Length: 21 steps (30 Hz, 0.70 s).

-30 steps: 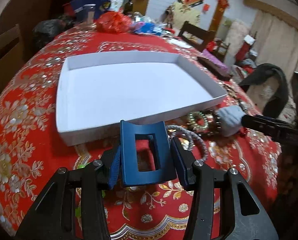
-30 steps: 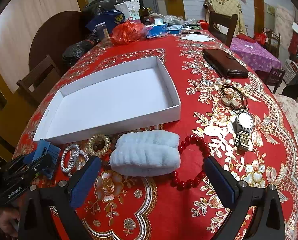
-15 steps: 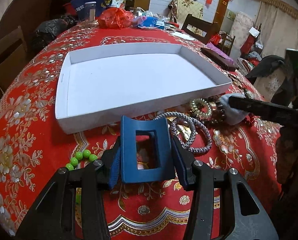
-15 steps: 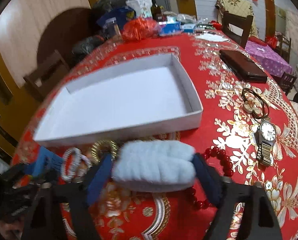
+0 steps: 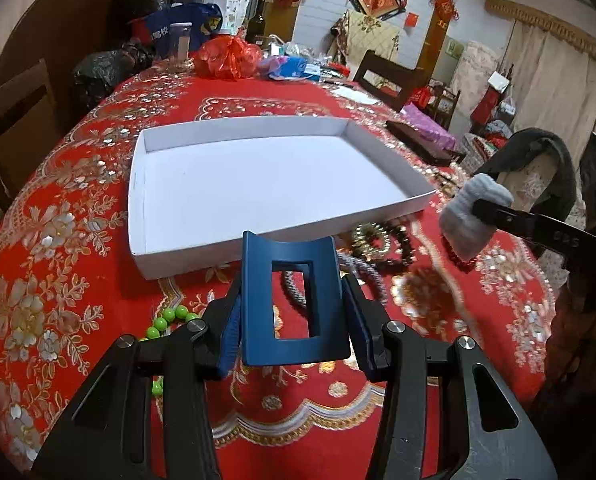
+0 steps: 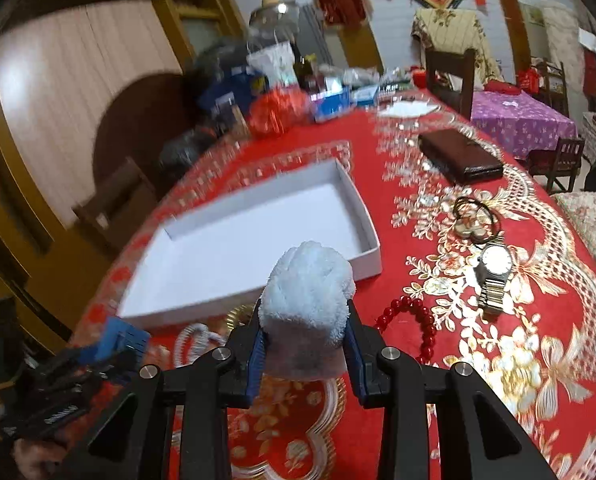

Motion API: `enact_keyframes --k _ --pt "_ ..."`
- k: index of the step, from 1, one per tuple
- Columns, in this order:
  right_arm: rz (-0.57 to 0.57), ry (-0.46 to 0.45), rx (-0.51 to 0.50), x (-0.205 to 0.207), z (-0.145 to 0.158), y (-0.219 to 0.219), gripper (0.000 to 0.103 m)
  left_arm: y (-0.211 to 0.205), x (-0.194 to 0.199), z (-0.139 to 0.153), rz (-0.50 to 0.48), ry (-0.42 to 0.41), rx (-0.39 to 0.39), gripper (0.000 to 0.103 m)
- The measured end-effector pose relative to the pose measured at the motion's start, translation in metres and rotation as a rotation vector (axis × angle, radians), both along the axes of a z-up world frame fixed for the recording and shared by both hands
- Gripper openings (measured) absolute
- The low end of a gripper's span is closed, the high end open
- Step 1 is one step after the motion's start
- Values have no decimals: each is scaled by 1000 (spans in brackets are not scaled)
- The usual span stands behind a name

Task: Organize jewelry
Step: 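Carry the blue clip and the scrunchie over the white tray with both tools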

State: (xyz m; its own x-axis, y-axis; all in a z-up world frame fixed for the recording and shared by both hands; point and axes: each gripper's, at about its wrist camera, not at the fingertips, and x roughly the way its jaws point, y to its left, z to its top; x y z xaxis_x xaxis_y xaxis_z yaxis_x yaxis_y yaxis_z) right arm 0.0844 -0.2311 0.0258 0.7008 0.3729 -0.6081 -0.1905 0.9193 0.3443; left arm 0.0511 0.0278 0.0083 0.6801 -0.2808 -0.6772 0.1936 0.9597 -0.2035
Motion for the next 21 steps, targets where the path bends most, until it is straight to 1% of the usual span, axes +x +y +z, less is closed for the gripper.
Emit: enact_keyframes --k 2,5,8,13,17,21 --pt "-24 -28 45 -16 8 -6 33 1 -3 4 -4 7 -25 45" --pt "-58 -12 84 -30 7 -8 33 -2 -14 12 -20 -11 -20 45" --pt "-81 60 71 -41 -4 3 33 -8 -24 16 -39 -19 -13 45" --pt "-62 92 42 -50 -11 25 33 -15 -41 17 -57 -8 -9 45" --pt "-59 78 34 -52 -4 37 33 -16 -51 21 -57 -18 10 45" --pt "-64 49 9 -53 6 45 33 -18 -48 24 -52 -14 37 45"
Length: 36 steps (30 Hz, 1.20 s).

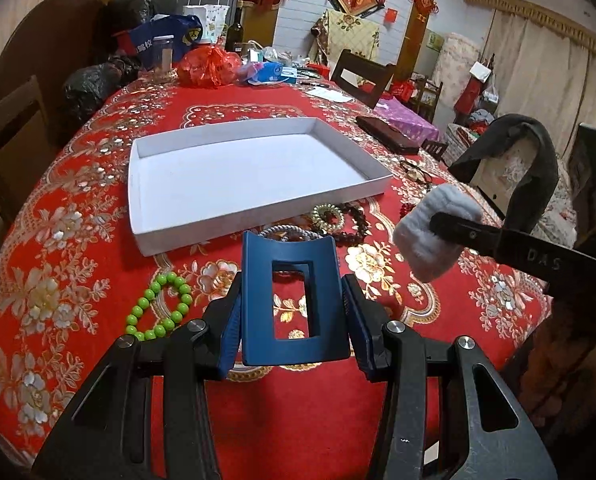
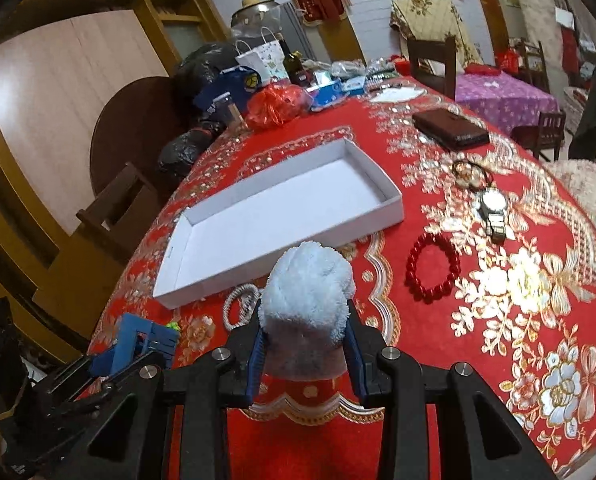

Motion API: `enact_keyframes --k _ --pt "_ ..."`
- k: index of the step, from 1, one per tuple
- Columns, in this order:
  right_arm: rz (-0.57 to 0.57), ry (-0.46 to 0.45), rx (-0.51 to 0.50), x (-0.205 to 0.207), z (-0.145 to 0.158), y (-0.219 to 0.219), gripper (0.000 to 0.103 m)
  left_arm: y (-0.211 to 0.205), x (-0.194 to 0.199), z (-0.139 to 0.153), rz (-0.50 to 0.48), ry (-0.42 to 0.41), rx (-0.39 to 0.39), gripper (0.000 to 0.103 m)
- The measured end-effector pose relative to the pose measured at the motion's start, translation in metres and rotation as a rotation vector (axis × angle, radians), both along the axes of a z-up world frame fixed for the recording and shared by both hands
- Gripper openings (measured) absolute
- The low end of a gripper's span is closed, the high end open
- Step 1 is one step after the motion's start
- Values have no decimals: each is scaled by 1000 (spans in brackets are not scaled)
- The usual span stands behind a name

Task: Organize jewelry
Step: 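Carry the blue clip and the scrunchie over the white tray with both tools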

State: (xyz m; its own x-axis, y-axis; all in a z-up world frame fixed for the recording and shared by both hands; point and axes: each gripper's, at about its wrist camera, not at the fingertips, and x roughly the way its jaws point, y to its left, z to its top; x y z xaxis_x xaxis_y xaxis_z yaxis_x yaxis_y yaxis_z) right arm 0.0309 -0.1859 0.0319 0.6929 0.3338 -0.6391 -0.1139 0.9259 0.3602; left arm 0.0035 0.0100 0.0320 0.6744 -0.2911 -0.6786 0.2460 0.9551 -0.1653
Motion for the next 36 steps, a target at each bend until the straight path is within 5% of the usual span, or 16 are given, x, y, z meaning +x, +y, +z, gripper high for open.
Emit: enact_keyframes --k 14,36 --pt "-3 8 -65 10 -3 11 33 -13 11 -1 63 6 98 45" --pt "4 27 -102 10 -8 17 33 -17 25 -21 90 66 131 45"
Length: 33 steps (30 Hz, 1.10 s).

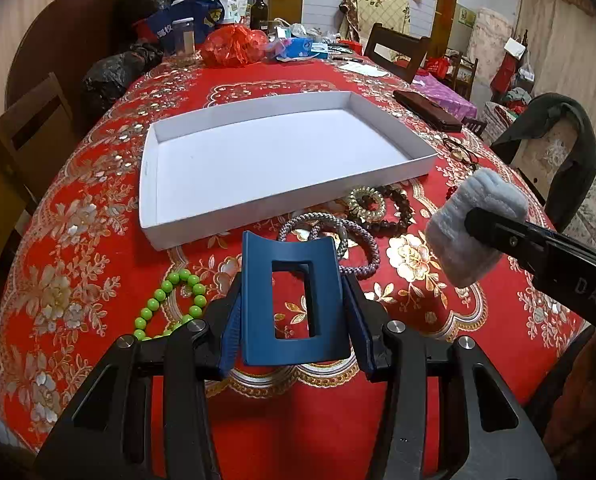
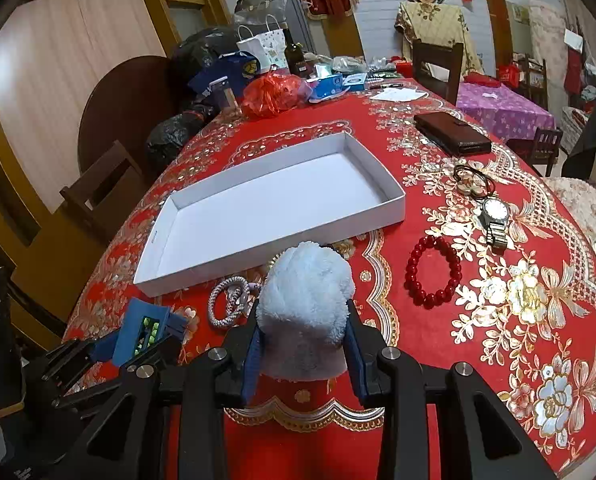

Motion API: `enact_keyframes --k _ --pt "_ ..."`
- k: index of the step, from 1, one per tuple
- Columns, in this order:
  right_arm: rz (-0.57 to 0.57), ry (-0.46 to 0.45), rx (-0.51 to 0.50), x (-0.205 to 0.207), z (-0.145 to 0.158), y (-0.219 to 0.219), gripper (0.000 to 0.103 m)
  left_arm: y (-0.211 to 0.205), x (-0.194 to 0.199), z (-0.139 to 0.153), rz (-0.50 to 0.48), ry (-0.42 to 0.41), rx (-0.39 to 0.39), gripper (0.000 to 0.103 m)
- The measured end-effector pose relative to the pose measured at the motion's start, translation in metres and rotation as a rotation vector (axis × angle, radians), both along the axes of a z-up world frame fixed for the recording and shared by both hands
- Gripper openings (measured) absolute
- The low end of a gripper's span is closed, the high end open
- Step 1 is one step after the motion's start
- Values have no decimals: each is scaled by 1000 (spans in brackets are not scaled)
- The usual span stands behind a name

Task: Organize jewelry
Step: 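Carry the blue clip and the scrunchie over the white tray with both tools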

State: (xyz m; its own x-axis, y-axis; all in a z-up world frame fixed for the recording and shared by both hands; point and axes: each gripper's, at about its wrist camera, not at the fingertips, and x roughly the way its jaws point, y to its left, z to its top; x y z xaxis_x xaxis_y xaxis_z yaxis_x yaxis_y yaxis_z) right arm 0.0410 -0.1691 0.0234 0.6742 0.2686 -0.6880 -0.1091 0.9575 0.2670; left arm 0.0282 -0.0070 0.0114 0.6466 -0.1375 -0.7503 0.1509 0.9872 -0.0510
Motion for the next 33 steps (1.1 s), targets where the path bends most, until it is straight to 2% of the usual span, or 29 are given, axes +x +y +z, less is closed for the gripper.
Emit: enact_keyframes --k 8,11,17,21,24,27,30,33 --pt "3 -6 9 1 2 0 33 -2 1 4 -1 -9 11 45" --pt "15 -11 -42 11 9 4 33 -2 8 0 0 -1 15 45" --pt "96 -59 -116 56 37 11 33 6 26 -2 27 6 17 45" --pt "128 -66 -118 99 47 5 33 20 45 14 48 -20 7 45" --pt "182 -44 -15 131 37 -2 33 34 70 29 58 -63 -5 45" --pt "188 -6 41 152 13 -5 33 51 108 27 70 -29 -63 45" --pt "189 19 39 167 0 1 33 58 140 17 91 -30 -37 45" --pt "164 43 -36 175 -10 5 33 60 161 -1 109 16 1 45"
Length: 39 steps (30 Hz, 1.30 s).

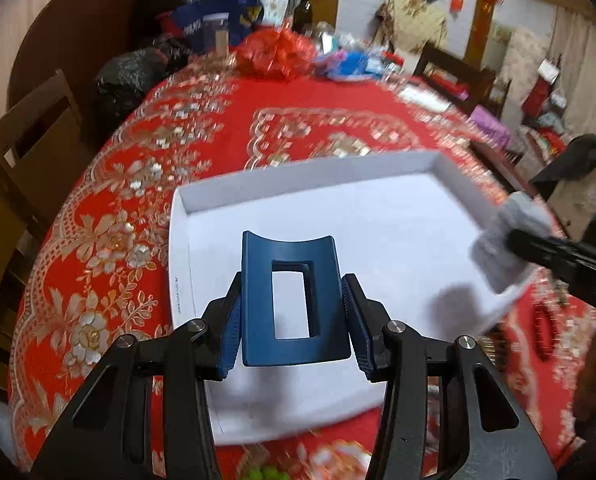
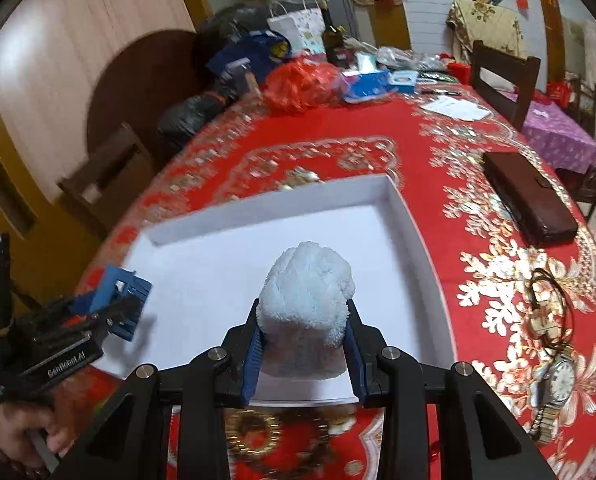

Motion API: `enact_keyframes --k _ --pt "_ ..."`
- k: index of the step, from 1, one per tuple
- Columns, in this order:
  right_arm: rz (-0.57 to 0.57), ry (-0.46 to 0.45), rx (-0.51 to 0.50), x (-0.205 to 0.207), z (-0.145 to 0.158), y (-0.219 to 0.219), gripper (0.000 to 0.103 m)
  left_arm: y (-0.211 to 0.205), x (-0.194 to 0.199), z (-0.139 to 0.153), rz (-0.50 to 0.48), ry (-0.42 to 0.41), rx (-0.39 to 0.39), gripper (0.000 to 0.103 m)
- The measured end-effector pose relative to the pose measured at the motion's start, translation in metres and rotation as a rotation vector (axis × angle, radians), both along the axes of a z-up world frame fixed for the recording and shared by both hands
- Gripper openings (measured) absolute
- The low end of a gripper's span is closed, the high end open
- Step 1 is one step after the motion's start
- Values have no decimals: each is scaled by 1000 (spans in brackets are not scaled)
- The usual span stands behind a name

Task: Organize jewelry
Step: 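Carry the blue clip and the scrunchie over the white tray with both tools, then open both tools to drop the clip and scrunchie into the tray, then grasp the green bead bracelet with the left tool while the right tool grasps the red bead bracelet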

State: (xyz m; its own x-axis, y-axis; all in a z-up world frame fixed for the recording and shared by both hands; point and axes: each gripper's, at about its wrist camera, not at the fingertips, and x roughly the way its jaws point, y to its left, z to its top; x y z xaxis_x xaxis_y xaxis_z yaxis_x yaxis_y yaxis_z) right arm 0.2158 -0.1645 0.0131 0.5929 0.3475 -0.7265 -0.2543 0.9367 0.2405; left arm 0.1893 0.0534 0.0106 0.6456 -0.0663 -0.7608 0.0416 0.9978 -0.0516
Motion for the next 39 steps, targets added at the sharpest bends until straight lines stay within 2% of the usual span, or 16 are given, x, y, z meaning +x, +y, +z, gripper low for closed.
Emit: enact_keyframes --k 6,7,8,10,14,15,20,26,30,35,39 --pt "-118 48 24 8 -10 -29 35 10 7 -19 47 33 15 46" --pt "-132 46 26 9 -10 -32 39 12 6 -20 54 30 21 46" --pt "-141 42 24 10 -10 -34 48 13 7 -20 56 27 24 46" --pt "-145 28 38 10 -8 -35 57 16 8 -21 60 28 26 46" --pt "-135 -33 50 4 5 -33 58 23 6 -15 79 7 41 65" --pt "-131 -50 55 1 9 -33 58 24 6 -13 81 2 42 67" --pt "-135 -71 76 -10 17 -36 58 31 -3 -2 79 -23 20 67" --pt "-163 -61 68 -39 24 -44 58 34 -41 10 31 -58 -33 67" --pt "-193 -26 72 -70 18 -51 58 34 -69 11 3 -66 -42 67" --pt "-250 25 65 -99 6 -62 58 38 -102 6 -20 -84 -5 67" --pt "-299 83 128 -122 -7 -75 60 43 -123 0 -28 -80 -22 67"
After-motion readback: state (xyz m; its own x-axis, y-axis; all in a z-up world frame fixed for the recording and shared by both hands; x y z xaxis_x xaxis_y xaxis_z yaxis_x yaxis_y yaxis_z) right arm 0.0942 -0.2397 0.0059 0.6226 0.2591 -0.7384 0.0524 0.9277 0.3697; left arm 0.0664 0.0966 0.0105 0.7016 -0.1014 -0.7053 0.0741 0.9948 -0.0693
